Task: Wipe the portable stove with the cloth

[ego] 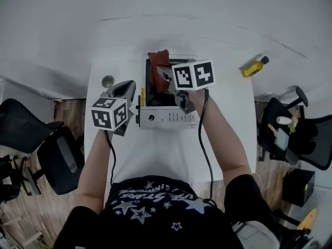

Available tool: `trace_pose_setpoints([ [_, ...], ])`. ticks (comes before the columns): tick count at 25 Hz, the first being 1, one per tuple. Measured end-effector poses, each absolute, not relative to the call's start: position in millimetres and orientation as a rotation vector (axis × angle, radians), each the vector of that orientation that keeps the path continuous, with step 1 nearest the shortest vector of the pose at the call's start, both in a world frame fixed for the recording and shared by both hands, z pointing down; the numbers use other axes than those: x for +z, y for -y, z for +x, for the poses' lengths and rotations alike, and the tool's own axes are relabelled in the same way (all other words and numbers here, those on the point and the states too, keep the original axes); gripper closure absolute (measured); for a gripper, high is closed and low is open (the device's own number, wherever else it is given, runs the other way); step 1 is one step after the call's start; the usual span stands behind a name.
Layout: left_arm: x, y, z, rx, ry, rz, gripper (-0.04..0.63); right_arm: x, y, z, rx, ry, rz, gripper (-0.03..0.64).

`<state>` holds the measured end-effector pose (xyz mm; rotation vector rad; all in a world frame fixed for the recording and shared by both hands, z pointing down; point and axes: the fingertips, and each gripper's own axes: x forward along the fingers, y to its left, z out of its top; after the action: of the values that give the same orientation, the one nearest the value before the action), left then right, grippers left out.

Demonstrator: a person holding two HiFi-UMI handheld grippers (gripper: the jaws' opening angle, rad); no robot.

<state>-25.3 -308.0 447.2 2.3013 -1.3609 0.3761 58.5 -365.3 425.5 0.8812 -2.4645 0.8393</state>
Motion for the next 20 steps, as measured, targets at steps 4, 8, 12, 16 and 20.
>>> trace_pose_setpoints([
  [4, 448, 304, -33, 0.342, 1.370, 2.270, 0.589, 442, 349, 21, 0.980, 2.477, 0.739, 0.555],
  [8, 453, 300, -40, 0.358, 1.387, 2.256, 0.589, 471, 345, 7, 0.920, 2.387, 0.703, 0.555],
  [12, 454, 298, -45, 0.333, 1.384, 2.240, 0.589, 485, 351, 16, 0.844, 2.330, 0.731, 0.555],
  [16, 460, 296, -45, 0.346, 1.376, 2.229, 0.589, 491, 358, 41, 0.875, 2.300, 0.788, 0.555],
  [20, 464, 295, -38, 0.361, 1.352, 2.237, 0.589, 499, 364, 74, 0.913, 2.267, 0.856, 0.555],
])
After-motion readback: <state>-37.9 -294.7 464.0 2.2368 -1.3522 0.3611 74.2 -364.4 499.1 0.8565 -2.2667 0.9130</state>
